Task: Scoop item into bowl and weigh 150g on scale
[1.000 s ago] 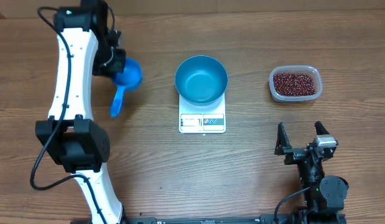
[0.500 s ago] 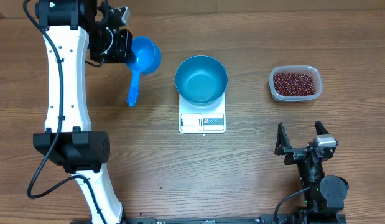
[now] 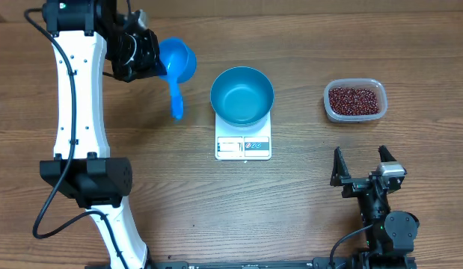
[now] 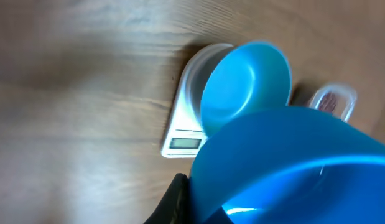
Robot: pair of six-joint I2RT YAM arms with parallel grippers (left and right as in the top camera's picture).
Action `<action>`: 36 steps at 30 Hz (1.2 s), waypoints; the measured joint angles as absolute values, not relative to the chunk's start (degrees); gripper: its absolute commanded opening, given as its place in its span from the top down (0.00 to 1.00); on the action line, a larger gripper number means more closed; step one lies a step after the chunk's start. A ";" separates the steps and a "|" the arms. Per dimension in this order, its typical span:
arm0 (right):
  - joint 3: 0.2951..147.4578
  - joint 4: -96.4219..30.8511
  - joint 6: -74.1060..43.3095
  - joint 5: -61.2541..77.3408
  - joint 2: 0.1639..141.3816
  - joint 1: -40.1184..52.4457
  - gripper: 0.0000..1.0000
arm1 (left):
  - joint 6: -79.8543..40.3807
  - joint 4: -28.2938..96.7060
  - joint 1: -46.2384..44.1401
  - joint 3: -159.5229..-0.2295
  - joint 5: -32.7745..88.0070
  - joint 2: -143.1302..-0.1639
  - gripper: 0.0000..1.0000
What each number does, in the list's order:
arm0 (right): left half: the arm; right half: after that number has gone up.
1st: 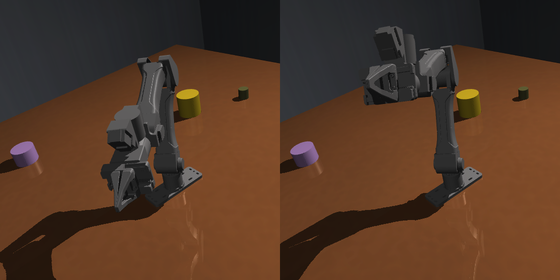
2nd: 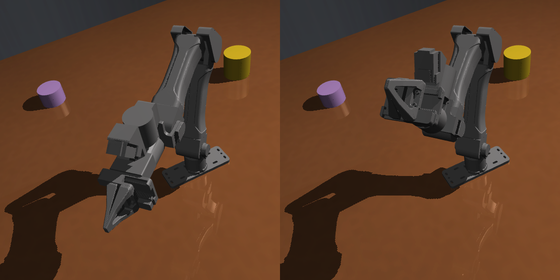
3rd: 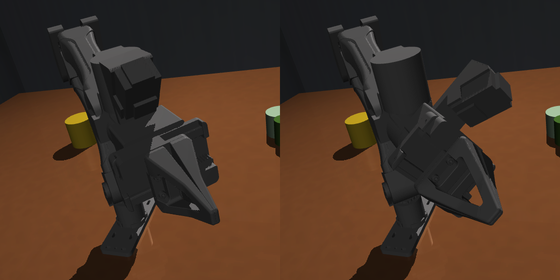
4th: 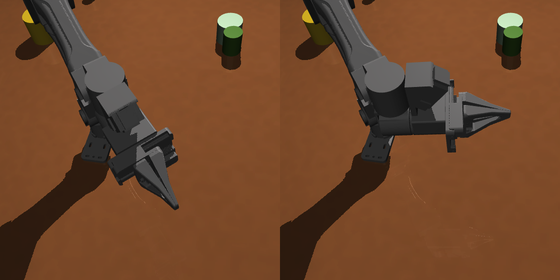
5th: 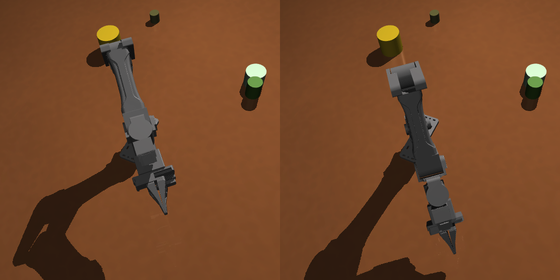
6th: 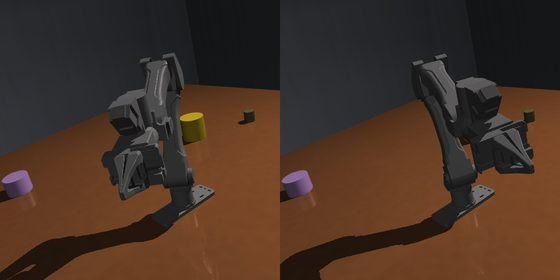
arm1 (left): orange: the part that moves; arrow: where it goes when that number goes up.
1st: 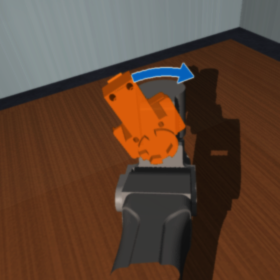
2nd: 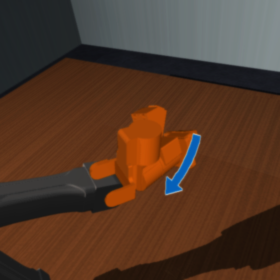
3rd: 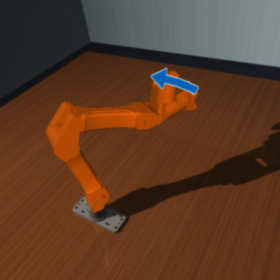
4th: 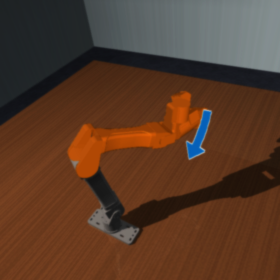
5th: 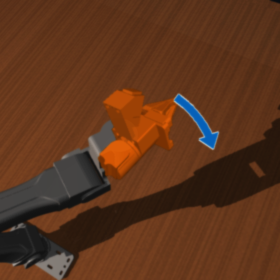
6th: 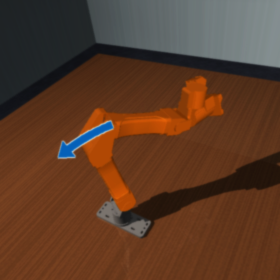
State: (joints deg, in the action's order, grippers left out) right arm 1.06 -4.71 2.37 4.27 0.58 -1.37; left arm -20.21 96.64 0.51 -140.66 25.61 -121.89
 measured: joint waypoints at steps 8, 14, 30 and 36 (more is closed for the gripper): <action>1.06 -4.73 2.37 4.29 0.58 -1.37 0.00 | -41.01 95.09 0.51 -140.66 25.76 -121.89 0.96; 1.06 -4.71 2.39 4.25 0.58 -1.37 0.00 | -52.07 96.57 -0.19 -140.66 21.17 -121.89 0.96; 1.06 -4.73 2.39 4.25 0.58 -1.37 0.00 | -65.73 96.03 -22.09 -140.66 4.58 -121.89 0.96; 1.06 -4.69 2.39 4.27 0.58 -1.37 0.00 | -69.58 96.03 -24.77 -140.66 3.97 -121.89 0.96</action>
